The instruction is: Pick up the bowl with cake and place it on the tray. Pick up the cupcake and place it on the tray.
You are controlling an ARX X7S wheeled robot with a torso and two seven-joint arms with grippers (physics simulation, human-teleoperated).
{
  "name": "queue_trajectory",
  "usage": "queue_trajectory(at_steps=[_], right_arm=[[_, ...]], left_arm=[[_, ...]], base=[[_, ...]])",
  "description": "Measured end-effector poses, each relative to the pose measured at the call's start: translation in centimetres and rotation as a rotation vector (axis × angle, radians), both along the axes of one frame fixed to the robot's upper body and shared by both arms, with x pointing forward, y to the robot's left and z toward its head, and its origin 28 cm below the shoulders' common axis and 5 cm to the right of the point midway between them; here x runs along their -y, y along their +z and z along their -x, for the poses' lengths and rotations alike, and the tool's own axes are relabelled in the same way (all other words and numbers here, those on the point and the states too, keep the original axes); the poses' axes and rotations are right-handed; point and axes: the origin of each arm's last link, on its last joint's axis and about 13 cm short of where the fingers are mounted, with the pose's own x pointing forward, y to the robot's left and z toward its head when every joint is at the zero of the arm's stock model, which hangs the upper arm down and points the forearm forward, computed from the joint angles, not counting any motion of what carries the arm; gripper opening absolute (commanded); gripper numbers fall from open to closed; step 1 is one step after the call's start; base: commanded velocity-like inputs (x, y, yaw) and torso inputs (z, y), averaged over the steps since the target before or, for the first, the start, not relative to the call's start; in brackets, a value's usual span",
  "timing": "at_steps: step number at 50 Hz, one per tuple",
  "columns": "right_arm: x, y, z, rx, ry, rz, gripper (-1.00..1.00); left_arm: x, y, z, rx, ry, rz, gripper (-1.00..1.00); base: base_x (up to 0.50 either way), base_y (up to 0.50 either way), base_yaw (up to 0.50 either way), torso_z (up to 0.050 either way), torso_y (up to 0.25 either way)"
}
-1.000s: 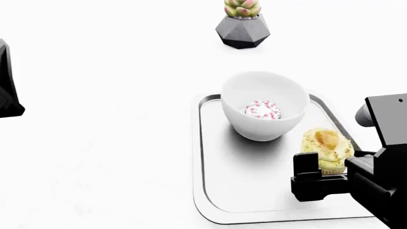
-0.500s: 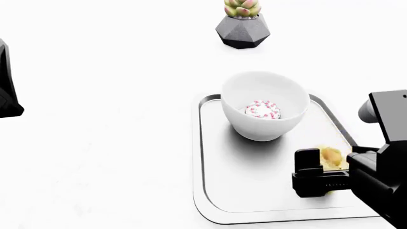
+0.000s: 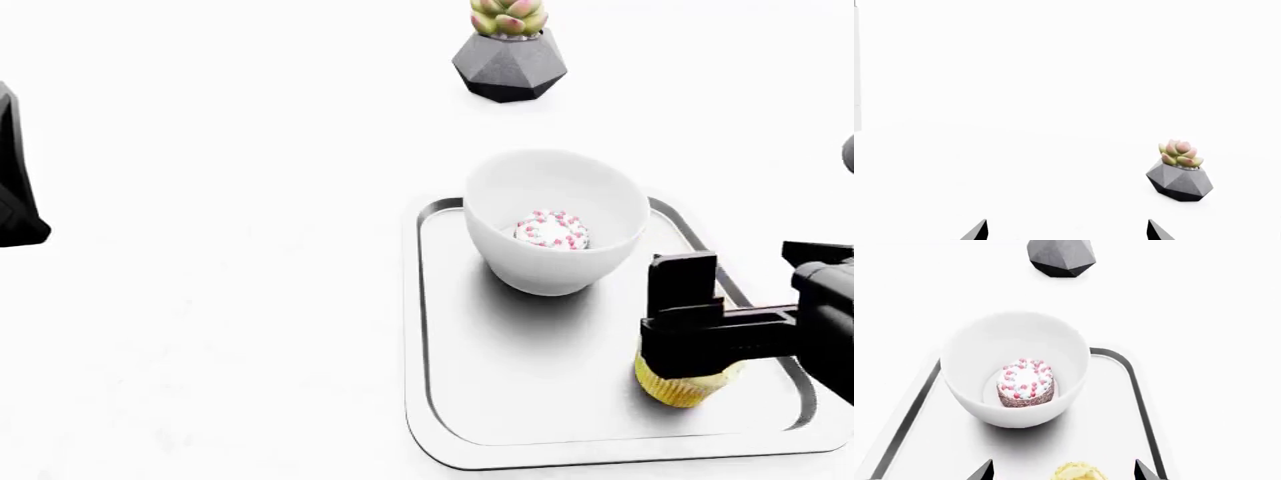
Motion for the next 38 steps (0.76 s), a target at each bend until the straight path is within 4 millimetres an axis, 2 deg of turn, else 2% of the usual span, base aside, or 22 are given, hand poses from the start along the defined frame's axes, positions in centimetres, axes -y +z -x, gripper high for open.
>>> queue_trajectory(at_steps=[17,38], right_arm=[[-0.6,2.9,4.2,0.195,0.016,-0.004,1.00],[0.1,2.7,8.6,0.459,0.015,-0.013,1.00]], left_arm=[[0.0,0.3,0.5,0.014,-0.007,0.006,1.00],[-0.2,1.0,1.6,0.047,-0.022,0.026,1.00]], base=[[0.00,0.00,0.00,0.000,0.000],[0.00,0.00,0.00,0.000,0.000]])
